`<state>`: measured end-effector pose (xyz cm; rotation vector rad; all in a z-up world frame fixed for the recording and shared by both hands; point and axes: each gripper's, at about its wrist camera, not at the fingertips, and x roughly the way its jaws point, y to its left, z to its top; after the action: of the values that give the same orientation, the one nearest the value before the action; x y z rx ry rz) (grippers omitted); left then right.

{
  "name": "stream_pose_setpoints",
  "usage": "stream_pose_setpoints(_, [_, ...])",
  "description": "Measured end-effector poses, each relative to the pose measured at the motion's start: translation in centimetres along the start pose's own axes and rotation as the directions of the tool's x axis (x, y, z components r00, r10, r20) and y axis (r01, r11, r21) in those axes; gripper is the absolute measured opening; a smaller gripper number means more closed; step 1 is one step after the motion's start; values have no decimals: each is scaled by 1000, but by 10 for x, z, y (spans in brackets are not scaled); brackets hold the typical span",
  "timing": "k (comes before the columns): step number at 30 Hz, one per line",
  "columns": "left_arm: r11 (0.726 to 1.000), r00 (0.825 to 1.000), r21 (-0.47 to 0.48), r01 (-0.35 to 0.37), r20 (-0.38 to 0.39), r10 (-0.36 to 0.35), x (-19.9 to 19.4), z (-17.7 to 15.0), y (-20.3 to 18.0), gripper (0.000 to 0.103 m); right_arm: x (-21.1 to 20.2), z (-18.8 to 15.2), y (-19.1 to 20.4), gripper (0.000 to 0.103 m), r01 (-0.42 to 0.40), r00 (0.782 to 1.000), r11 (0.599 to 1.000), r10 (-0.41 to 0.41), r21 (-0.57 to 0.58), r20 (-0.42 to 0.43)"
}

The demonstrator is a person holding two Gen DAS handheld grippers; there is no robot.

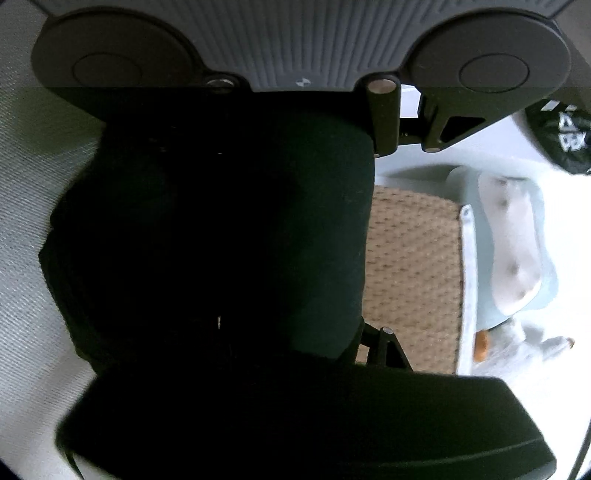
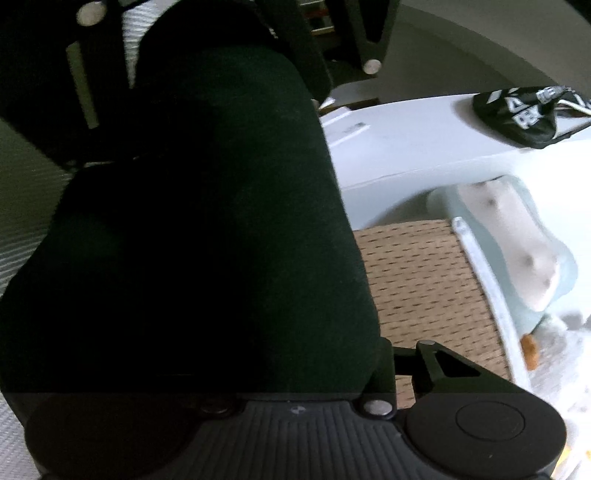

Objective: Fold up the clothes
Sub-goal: 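Lower the black shirt bundle onto the mattress with both tools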

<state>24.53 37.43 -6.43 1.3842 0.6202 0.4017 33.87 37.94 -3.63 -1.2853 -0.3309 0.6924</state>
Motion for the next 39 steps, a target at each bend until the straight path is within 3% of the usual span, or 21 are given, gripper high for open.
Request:
stream_pose_setpoints(10, [992, 993, -37, -119, -3, 119, 34, -3, 44, 45, 33, 16, -47, 41, 169, 986, 985, -169, 31, -10])
stream_pose_setpoints(17, [999, 999, 28, -32, -2, 32, 55, -15, 2, 46, 52, 13, 4, 41, 83, 994, 995, -80, 54, -68])
stream_pose_setpoints(23, [997, 1000, 80, -11, -7, 12, 62, -18, -19, 48, 53, 6, 31, 43, 56, 996, 998, -56, 5, -66])
stream_pose_setpoints(29, [992, 1000, 124, -4, -24, 7, 52, -32, -36, 61, 61, 10, 36, 44, 41, 995, 998, -45, -53, -85])
stream_pose_setpoints(32, [995, 1000, 97, 7, -9, -6, 31, -39, -42, 66, 60, 12, 41, 45, 56, 994, 996, -63, -68, -93])
stream_pose_setpoints(36, [998, 999, 45, 33, -10, -32, 21, -45, -41, 50, 54, 19, 46, 50, 72, 993, 993, -80, -91, -92])
stream_pose_setpoints(39, [998, 999, 45, 47, -23, -46, 23, -48, -42, 46, 41, 14, 43, 55, 60, 996, 992, -66, -113, -56])
